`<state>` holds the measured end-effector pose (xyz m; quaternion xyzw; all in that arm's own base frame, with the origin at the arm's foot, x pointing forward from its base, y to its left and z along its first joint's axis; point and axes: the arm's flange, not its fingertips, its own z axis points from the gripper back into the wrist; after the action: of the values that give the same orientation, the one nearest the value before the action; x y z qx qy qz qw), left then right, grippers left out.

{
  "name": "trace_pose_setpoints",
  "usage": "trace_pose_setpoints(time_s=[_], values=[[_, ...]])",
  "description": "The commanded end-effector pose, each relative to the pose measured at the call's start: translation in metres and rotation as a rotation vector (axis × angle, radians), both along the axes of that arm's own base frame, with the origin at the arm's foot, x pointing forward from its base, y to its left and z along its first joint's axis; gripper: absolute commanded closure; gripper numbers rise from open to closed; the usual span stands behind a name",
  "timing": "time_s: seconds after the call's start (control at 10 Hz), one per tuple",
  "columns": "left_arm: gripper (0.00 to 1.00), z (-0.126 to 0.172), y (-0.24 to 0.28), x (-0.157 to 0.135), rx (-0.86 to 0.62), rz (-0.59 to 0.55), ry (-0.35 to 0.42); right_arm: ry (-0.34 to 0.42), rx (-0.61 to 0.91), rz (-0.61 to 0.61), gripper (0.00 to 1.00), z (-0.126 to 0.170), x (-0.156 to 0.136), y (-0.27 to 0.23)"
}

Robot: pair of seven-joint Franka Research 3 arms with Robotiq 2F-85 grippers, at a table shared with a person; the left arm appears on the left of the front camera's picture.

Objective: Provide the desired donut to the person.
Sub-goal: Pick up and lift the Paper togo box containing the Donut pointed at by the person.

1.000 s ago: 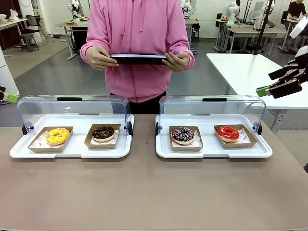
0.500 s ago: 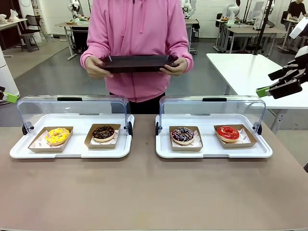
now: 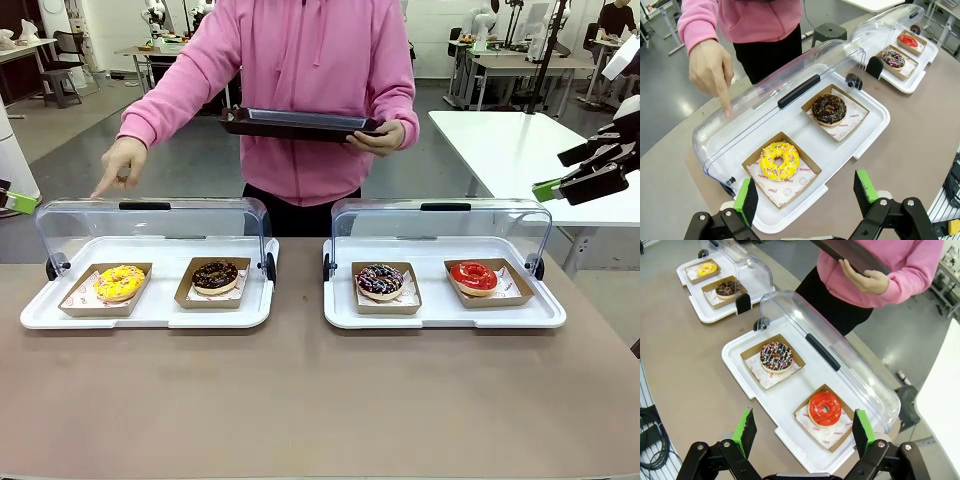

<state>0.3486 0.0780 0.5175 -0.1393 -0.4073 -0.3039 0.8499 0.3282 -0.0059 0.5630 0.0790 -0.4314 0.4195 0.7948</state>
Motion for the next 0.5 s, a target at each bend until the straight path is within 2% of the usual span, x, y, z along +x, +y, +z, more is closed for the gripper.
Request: trace_pose_setpoints(time_s=[0.0, 0.4], values=[[0.0, -0.0008, -0.0002, 0.0008, -0.004, -0.002, -0.001, 0.009, 0.002, 0.008, 0.0, -0.0013, -0.0005, -0.0014], [0.0, -0.0008, -0.0002, 0.0008, -0.004, -0.002, -0.001, 0.009, 0.002, 0.008, 0.0, -0.0013, -0.0005, -0.0014]])
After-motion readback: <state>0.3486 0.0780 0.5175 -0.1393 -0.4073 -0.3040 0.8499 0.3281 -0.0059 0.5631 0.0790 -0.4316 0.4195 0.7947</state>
